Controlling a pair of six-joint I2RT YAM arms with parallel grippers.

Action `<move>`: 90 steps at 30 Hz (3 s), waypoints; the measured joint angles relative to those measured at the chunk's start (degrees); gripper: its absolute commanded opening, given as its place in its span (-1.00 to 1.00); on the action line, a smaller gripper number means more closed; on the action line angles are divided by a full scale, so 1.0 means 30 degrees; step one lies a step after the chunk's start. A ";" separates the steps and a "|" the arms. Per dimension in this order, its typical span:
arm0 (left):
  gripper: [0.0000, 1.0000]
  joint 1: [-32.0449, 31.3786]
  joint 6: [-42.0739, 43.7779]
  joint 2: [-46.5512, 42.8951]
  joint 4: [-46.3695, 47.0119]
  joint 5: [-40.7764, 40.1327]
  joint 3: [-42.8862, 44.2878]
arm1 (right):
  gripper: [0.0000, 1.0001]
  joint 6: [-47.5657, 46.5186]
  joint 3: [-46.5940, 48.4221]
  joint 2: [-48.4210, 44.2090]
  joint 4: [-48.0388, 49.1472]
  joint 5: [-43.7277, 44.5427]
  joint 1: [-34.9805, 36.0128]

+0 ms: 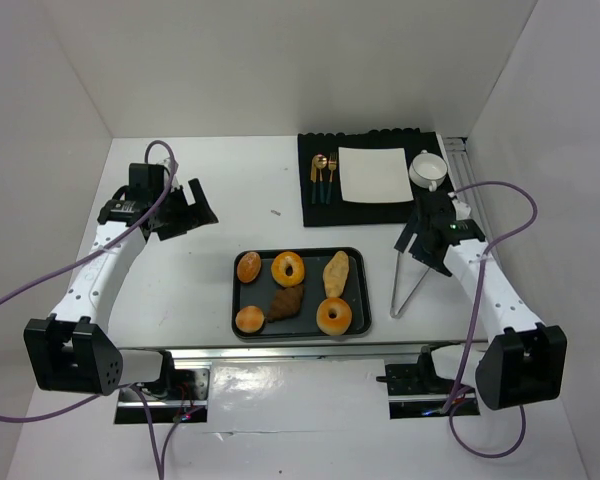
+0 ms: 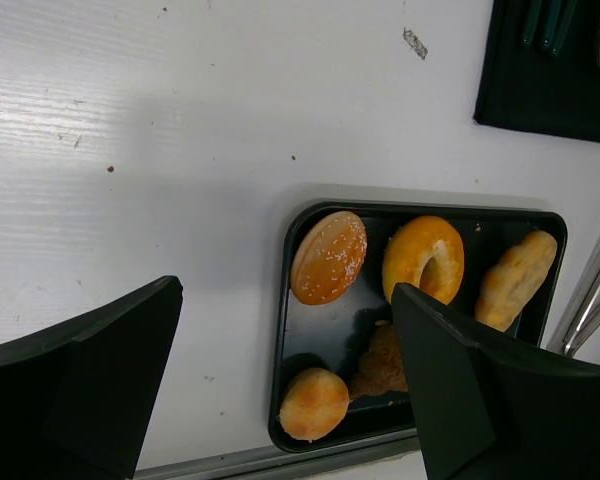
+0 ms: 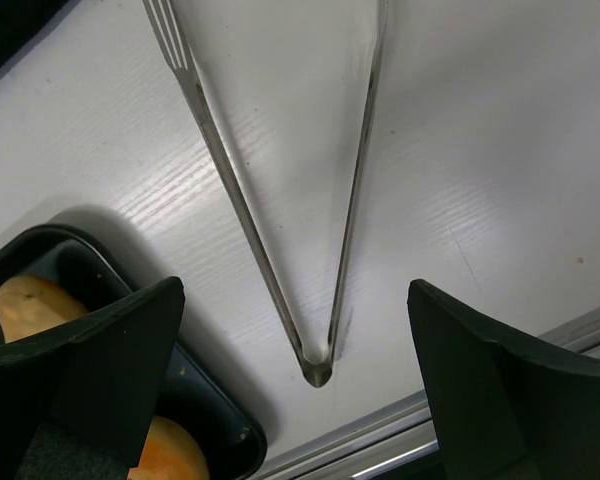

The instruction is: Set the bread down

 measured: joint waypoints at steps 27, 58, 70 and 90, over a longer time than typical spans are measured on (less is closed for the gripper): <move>0.99 0.0000 0.0080 0.1603 0.0058 0.0044 0.0678 | 1.00 0.0313 -0.4364 0.2441 0.3169 -0.4634 -0.1676; 0.99 0.0007 0.0080 0.1843 0.0153 -0.0160 0.1370 | -0.37 -0.0736 -0.0372 -0.2674 0.2863 -0.4313 0.2171; 0.99 0.0328 -0.0029 0.1836 -0.0321 -0.1020 0.2470 | -0.14 -0.1931 0.5938 0.3002 0.0947 -0.9216 1.1307; 0.99 0.0525 -0.0029 0.1413 -0.0437 -0.0991 0.2528 | 0.15 -0.0678 0.8138 0.7104 0.1945 -0.8670 1.4331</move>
